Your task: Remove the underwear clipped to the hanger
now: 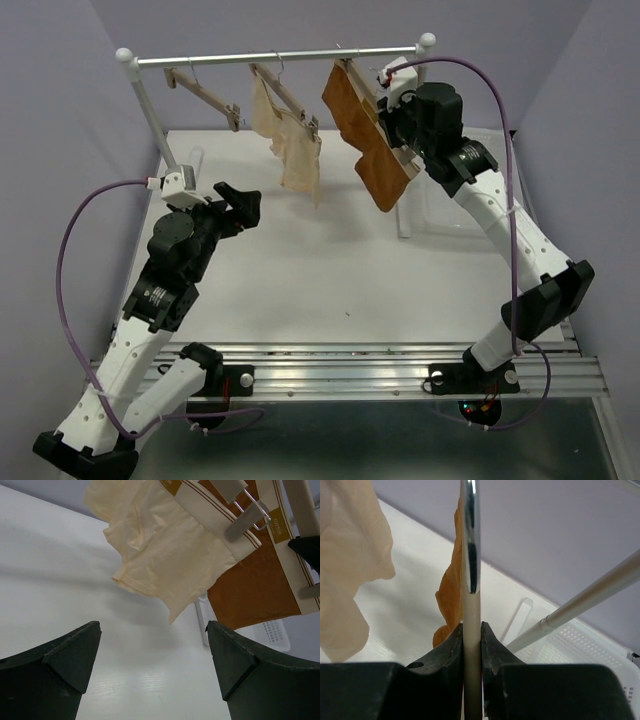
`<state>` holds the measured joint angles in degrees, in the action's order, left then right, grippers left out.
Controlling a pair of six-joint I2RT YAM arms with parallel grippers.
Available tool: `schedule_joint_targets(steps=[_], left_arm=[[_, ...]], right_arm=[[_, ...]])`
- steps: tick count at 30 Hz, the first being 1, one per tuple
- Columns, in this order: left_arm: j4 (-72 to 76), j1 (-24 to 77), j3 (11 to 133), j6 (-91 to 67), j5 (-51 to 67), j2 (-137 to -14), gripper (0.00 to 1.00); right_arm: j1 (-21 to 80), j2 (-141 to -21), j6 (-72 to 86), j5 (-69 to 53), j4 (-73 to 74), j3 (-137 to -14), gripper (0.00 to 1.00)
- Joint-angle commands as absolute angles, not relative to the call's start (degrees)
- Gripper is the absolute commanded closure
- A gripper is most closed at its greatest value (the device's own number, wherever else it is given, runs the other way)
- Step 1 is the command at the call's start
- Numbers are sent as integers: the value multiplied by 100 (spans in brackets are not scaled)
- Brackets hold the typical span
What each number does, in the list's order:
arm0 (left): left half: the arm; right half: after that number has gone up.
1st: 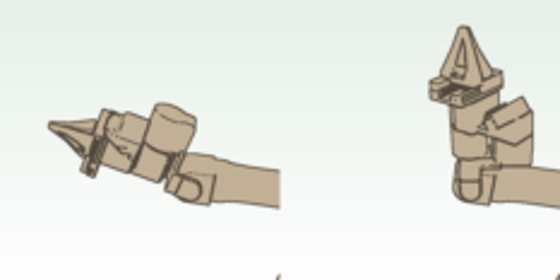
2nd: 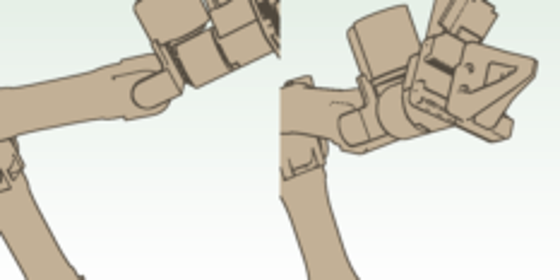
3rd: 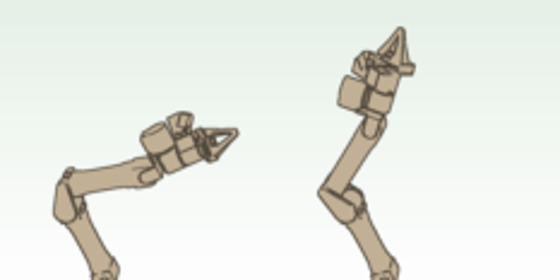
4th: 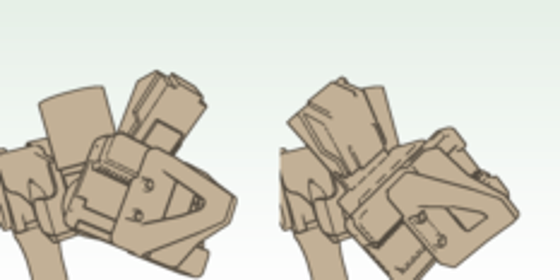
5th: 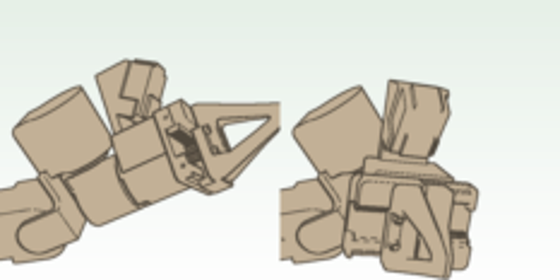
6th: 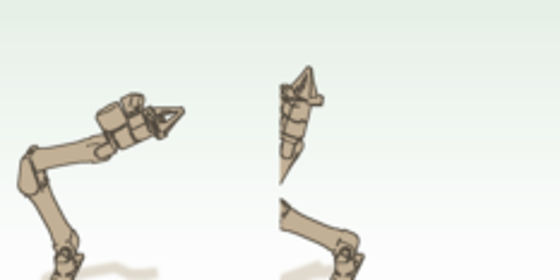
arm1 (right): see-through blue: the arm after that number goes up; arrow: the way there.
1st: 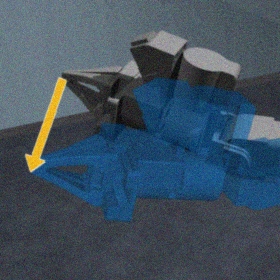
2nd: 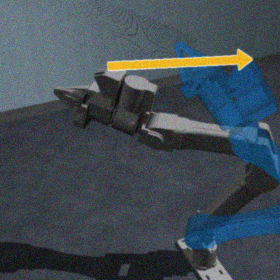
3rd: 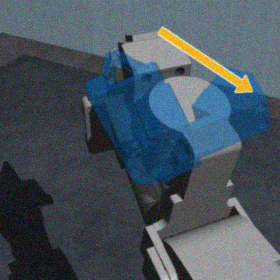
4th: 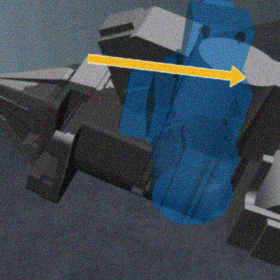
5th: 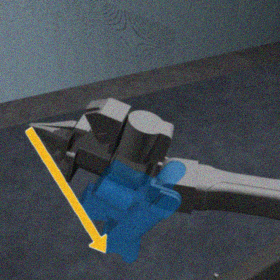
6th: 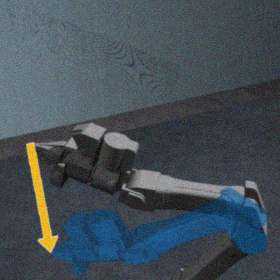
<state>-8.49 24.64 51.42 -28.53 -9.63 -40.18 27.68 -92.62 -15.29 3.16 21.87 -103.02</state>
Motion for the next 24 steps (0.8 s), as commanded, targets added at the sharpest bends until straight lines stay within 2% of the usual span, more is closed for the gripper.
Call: schedule_joint_targets(steps=[1, 6, 11, 18, 22, 23, 24], left_arm=[[-369, 2452, 5168, -2549, -730, -4034, 1], [-44, 2452, 5141, -2224, -283, -4183, 1], [902, 2443, 5159, -1627, 719, -4535, 1], [1889, 2408, 5553, -1039, 3063, -5473, 1], [2319, 2067, 5844, -852, 4540, -6072, 1], [2634, 1761, 5862, -922, 4988, -6186, 1], [2959, 1601, 5749, -1027, 6097, -6405, 1]], right_arm=[[2751, -8807, -1626, 202, 2144, -10213, 99], [2751, -8447, -1126, 413, 2932, -9985, 99], [2751, -7727, -468, 176, 3427, -9073, 99], [2751, -6505, -9, -868, 4024, -7965, 99], [2751, -6240, -157, -1484, 4403, -8042, 99], [2751, -6223, -193, -1799, 4447, -8059, 99], [2751, -6205, -228, -1941, 4534, -8077, 99]])
